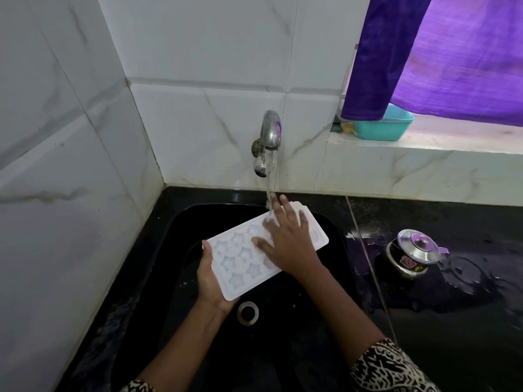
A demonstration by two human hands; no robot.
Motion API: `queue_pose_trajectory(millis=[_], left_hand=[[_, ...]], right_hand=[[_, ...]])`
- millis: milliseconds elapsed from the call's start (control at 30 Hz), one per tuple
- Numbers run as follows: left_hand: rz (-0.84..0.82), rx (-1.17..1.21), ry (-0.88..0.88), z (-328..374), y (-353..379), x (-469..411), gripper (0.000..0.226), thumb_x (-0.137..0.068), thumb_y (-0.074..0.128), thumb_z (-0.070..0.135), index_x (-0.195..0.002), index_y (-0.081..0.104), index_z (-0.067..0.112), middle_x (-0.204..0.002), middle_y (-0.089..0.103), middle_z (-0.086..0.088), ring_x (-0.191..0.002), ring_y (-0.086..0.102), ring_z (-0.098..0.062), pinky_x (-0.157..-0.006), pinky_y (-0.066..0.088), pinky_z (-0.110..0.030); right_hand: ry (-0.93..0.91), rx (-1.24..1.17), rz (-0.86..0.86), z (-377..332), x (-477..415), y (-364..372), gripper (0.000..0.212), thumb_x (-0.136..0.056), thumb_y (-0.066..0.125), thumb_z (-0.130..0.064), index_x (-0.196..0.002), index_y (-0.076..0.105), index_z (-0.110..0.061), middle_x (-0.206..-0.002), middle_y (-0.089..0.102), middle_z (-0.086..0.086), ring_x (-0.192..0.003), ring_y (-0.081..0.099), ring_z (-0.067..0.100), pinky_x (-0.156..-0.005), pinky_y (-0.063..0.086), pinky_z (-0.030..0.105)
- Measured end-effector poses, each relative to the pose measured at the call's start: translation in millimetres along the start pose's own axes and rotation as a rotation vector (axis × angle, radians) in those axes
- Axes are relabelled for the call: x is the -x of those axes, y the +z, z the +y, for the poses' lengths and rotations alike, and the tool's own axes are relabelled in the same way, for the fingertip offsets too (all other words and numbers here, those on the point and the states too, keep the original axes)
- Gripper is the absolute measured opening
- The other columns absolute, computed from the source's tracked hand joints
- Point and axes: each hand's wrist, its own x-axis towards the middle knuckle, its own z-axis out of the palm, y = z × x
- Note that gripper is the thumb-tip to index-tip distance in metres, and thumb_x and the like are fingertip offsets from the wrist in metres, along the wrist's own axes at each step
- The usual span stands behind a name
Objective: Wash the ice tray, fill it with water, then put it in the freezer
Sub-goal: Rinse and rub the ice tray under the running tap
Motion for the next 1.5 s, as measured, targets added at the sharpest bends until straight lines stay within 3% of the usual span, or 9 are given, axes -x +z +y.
queue_pose_trajectory(millis=[200, 467, 600, 733, 900, 1033, 1167, 1367, 1500], left_hand=[[0.02, -0.025, 0.011, -2, -5, -2, 0.076, -0.089, 0.026, 0.066, -0.116, 0.07, 0.011, -0.132, 0.057, -0.02, -0.115, 0.06, -0.037, -0.09, 0.053, -0.05], [0.005, -0.039, 0.016, -1, -12, -8, 0.08, -0.09, 0.025, 0.068, -0.136, 0.052, 0.008, -0.139, 0.051, -0.021, -0.122, 0.054, -0.04, -0.095, 0.05, -0.051], [0.022, -0.012, 0.018, 2, -14, -9, 0.081, -0.09, 0.028, 0.069, -0.136, 0.05, 0.007, -0.141, 0.048, -0.023, -0.127, 0.049, -0.041, -0.097, 0.047, -0.054], [0.014, -0.031, -0.011, -2, -21, -7, 0.082, -0.089, 0.027, 0.069, -0.138, 0.05, 0.008, -0.141, 0.049, -0.021, -0.128, 0.048, -0.041, -0.102, 0.042, -0.055], [0.022, 0.012, 0.01, 2, -14, -5, 0.08, -0.089, 0.028, 0.068, -0.132, 0.055, 0.006, -0.138, 0.051, -0.022, -0.124, 0.052, -0.04, -0.093, 0.05, -0.052], [-0.002, -0.019, 0.011, 1, -13, -3, 0.079, -0.09, 0.026, 0.067, -0.132, 0.057, 0.008, -0.139, 0.051, -0.021, -0.123, 0.054, -0.04, -0.093, 0.051, -0.051], [-0.014, -0.003, 0.023, 5, -9, -2, 0.079, -0.09, 0.028, 0.068, -0.132, 0.055, 0.007, -0.137, 0.052, -0.023, -0.122, 0.054, -0.04, -0.09, 0.052, -0.052], [-0.003, -0.018, 0.011, 6, -9, -1, 0.081, -0.089, 0.026, 0.068, -0.135, 0.053, 0.007, -0.137, 0.053, -0.022, -0.12, 0.055, -0.039, -0.089, 0.053, -0.05], [-0.009, -0.002, 0.005, 10, -5, 0, 0.08, -0.089, 0.026, 0.069, -0.129, 0.057, 0.007, -0.134, 0.055, -0.022, -0.118, 0.057, -0.039, -0.085, 0.054, -0.05]], right_hand=[[0.03, -0.016, 0.173, 7, -1, 6, 0.062, -0.087, 0.023, -0.062, -0.093, 0.07, -0.023, -0.158, 0.016, 0.003, -0.146, 0.008, 0.022, -0.112, 0.01, 0.055], [0.061, -0.043, 0.165, 5, 3, 13, 0.061, -0.087, 0.02, -0.064, -0.106, 0.065, -0.025, -0.159, 0.007, 0.002, -0.147, 0.001, 0.021, -0.113, 0.006, 0.054], [0.042, -0.033, 0.031, -7, 8, 19, 0.076, -0.082, 0.013, -0.07, -0.134, 0.046, -0.027, -0.158, -0.014, -0.006, -0.144, -0.016, 0.014, -0.113, -0.007, 0.048], [0.074, -0.05, 0.185, 4, 3, 19, 0.059, -0.089, 0.021, -0.062, -0.092, 0.068, -0.025, -0.159, 0.01, 0.002, -0.147, 0.002, 0.02, -0.113, 0.003, 0.053], [0.015, -0.029, 0.146, -9, 2, 24, 0.072, -0.086, 0.014, -0.07, -0.112, 0.061, -0.022, -0.158, -0.003, -0.006, -0.146, -0.007, 0.015, -0.113, -0.002, 0.051], [0.066, -0.053, 0.23, 0, -1, 19, 0.056, -0.09, 0.023, -0.061, -0.091, 0.066, -0.025, -0.159, 0.01, 0.0, -0.146, 0.001, 0.018, -0.113, 0.002, 0.052], [0.027, -0.038, 0.15, -11, 3, 25, 0.062, -0.087, 0.021, -0.065, -0.117, 0.058, -0.024, -0.159, 0.008, -0.001, -0.146, -0.002, 0.018, -0.115, 0.003, 0.054], [0.035, -0.016, 0.23, -8, 0, 21, 0.057, -0.089, 0.024, -0.061, -0.105, 0.064, -0.025, -0.159, 0.013, 0.003, -0.146, 0.007, 0.022, -0.112, 0.006, 0.053], [0.05, -0.066, 0.091, -8, 4, 18, 0.069, -0.084, 0.013, -0.068, -0.126, 0.053, -0.03, -0.159, -0.007, -0.005, -0.144, -0.016, 0.011, -0.113, -0.007, 0.048]])
